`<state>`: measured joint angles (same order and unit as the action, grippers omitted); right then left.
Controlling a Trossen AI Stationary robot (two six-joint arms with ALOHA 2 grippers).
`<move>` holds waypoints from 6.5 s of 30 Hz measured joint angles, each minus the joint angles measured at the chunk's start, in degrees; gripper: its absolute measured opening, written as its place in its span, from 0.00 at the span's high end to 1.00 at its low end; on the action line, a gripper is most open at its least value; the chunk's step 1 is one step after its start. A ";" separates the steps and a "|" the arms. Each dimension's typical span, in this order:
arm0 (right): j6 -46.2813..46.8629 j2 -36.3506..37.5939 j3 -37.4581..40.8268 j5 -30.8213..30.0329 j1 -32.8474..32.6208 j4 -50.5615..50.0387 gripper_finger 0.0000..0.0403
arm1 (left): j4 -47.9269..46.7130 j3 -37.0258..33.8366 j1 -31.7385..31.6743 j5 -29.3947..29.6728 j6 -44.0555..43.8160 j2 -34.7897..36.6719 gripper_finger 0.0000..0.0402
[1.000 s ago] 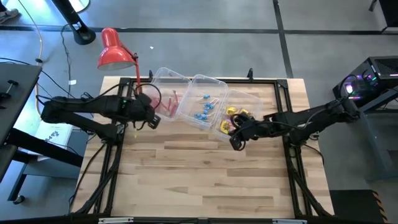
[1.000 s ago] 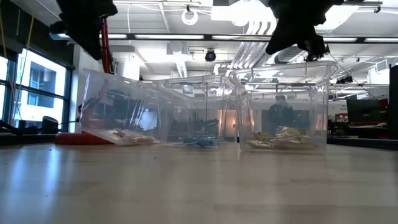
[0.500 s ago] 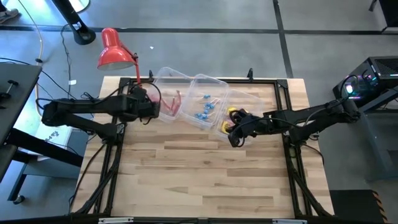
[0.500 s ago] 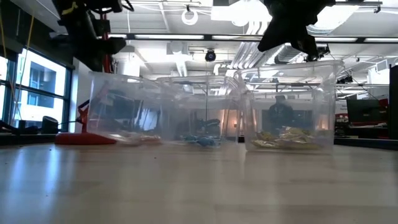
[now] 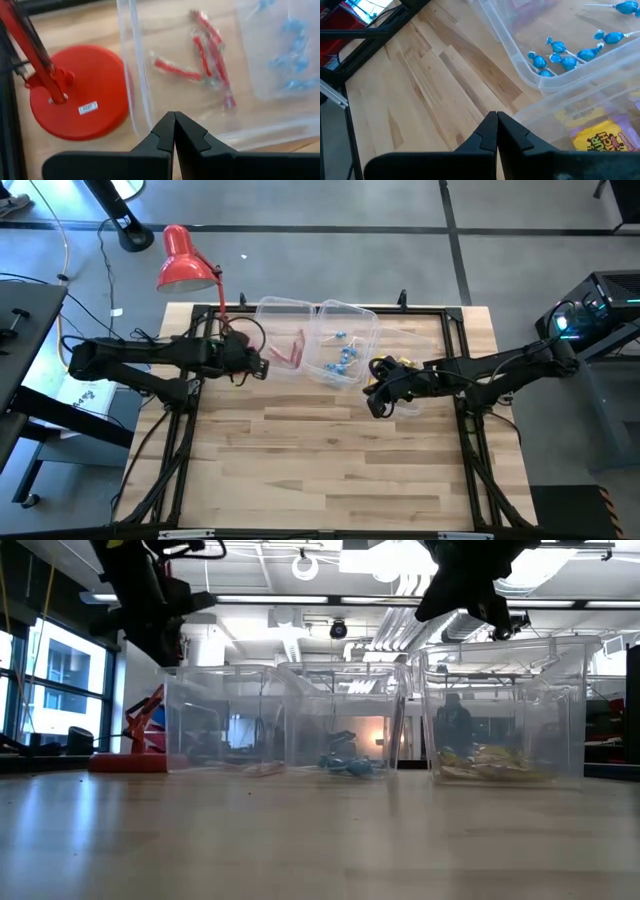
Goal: Sort candy
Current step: Move the transparent bins to the top of the table, then return to Home Position
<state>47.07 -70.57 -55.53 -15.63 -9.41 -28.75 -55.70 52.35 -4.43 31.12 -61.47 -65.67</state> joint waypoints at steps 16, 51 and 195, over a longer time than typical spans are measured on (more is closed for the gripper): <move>-3.47 3.62 -0.01 5.86 -3.70 0.25 1.00 | 2.91 -0.06 7.50 1.13 -0.16 3.89 1.00; -0.98 -2.92 -0.84 -5.81 -4.62 -14.02 1.00 | 71.77 -5.03 19.28 -20.84 50.08 -3.84 1.00; -21.60 70.16 55.01 15.62 5.03 34.83 1.00 | 61.15 -51.68 7.77 -15.51 38.10 64.35 1.00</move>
<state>25.46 -0.40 -0.51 -0.01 -4.38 6.09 5.45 0.67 3.33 15.62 -23.38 -1.32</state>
